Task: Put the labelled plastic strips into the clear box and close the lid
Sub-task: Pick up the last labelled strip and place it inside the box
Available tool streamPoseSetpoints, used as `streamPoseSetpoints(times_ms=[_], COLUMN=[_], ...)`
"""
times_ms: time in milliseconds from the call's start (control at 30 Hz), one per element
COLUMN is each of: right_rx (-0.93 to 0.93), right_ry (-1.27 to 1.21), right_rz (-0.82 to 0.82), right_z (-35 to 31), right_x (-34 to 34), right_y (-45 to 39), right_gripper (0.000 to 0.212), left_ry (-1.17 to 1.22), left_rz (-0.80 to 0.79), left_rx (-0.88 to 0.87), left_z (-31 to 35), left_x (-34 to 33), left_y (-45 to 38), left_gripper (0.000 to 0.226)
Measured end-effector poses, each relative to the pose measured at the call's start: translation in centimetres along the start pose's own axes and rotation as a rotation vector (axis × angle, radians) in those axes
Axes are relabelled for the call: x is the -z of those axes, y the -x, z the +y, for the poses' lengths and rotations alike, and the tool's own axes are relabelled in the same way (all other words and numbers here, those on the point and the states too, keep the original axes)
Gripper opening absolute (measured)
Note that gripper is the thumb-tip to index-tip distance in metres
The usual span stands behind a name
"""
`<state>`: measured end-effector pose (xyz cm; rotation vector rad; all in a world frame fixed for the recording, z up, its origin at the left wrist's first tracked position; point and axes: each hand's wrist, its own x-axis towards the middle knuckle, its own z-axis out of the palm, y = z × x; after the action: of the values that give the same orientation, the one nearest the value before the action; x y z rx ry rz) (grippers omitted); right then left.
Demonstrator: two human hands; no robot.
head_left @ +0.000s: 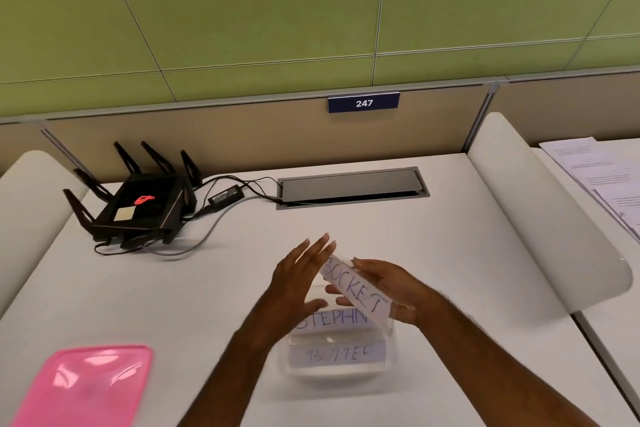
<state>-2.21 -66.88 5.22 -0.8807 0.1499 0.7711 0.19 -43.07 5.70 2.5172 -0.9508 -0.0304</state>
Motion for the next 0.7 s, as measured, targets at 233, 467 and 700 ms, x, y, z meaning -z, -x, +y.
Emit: streamPoseSetpoints(times_ms=[233, 467, 700], right_rx=[-0.127, -0.117, 0.075], right_ry=[-0.068, 0.067, 0.577], right_rz=[-0.122, -0.056, 0.222], right_z=[1.2, 1.8, 2.2], right_x=[-2.5, -3.9, -3.5], right_y=[-1.3, -1.6, -0.3], right_gripper=[0.051, 0.05, 0.033], left_ry=[-0.069, 0.013, 0.108], left_rz=[0.111, 0.094, 0.035], left_rx=[-0.035, -0.058, 0.016], left_z=[-2.9, -5.6, -7.2], left_x=[1.4, 2.1, 1.5], left_y=[3.0, 4.7, 7.1], left_gripper=[0.079, 0.071, 0.077])
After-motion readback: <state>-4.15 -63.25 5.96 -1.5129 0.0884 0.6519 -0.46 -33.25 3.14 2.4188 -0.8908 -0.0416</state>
